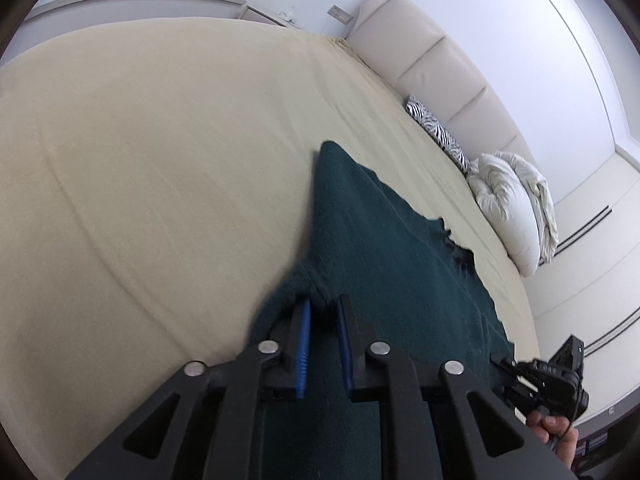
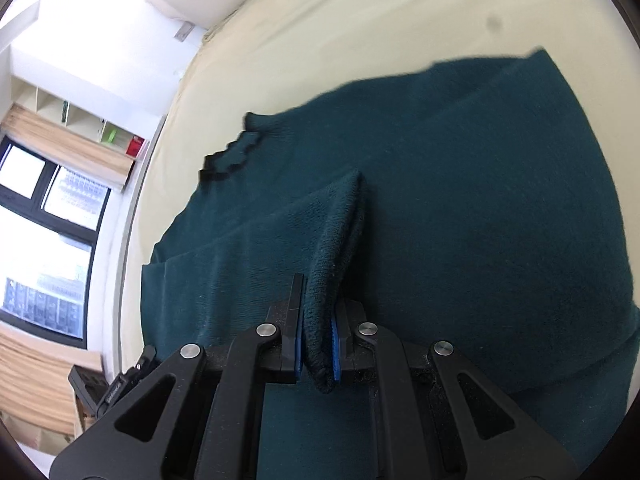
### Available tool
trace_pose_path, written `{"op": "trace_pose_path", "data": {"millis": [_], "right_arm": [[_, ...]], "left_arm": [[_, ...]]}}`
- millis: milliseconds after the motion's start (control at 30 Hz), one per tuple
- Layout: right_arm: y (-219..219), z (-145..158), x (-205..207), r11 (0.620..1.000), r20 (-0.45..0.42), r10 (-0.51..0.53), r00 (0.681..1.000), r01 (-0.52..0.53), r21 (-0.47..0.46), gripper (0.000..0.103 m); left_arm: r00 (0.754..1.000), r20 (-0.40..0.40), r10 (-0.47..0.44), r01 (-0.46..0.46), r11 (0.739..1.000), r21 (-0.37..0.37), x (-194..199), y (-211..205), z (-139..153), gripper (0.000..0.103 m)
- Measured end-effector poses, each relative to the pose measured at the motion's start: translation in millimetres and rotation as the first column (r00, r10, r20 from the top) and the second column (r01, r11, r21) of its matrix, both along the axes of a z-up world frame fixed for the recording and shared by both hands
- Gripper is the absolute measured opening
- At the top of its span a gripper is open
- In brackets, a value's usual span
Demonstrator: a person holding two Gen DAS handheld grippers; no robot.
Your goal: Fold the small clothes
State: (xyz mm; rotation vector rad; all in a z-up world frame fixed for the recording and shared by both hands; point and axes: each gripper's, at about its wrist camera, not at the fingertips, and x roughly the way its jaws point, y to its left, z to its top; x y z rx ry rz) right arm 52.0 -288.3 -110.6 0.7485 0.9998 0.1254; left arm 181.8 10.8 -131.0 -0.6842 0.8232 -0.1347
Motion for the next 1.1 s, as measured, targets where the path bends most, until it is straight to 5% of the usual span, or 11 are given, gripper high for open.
{"op": "trace_pose_path", "data": {"millis": [133,367,433,533,667,767,867,933,1000,1100], "right_arm": [[1,-3,3,1.0,0.004,0.006,1.0,-0.006,-0.009,0.01],[-7,12,-4,0.996,-0.04,-0.063,0.997,0.06,-0.066,0.018],[-9,22,-8,0.989,-0.008,-0.093,0.996,0.092,-0.112,0.027],[-3,35,-12,0.996,0.082,-0.06,0.995,0.065,-0.056,0.046],[18,33,3,0.994,0.163,0.066,0.984,-0.079,0.077,0.048],[27,12,19,0.988,0.127,0.101,0.987,-0.114,0.104,0.048],[19,-10,28,0.986,0.099,0.07,0.993,-0.084,0.142,0.045],[14,-7,25,0.985,0.103,0.062,0.993,-0.077,0.152,0.045],[14,0,20,0.981,0.13,0.074,0.989,-0.096,0.168,0.047],[18,5,19,0.972,0.156,0.102,0.982,-0.132,0.195,0.047]], "left_arm": [[1.0,0.013,-0.014,0.014,1.0,0.002,-34,-3,24,0.052],[0.985,0.139,-0.1,0.098,0.995,0.026,1,-1,71,0.052],[0.983,0.126,-0.136,0.132,0.991,0.036,32,-4,72,0.052],[0.978,0.102,-0.182,0.186,0.982,-0.024,72,-4,63,0.051],[0.977,-0.008,-0.212,0.212,0.977,-0.002,119,-7,24,0.049],[0.978,-0.041,-0.202,0.203,0.979,0.012,127,1,-2,0.02],[0.98,-0.034,-0.198,0.196,0.979,-0.047,122,14,-4,0.016],[0.98,-0.029,-0.195,0.193,0.98,-0.055,118,18,4,0.023],[0.985,0.023,-0.171,0.172,0.985,-0.032,121,20,22,0.051],[0.985,0.013,-0.172,0.172,0.985,-0.018,146,19,26,0.056]]}}
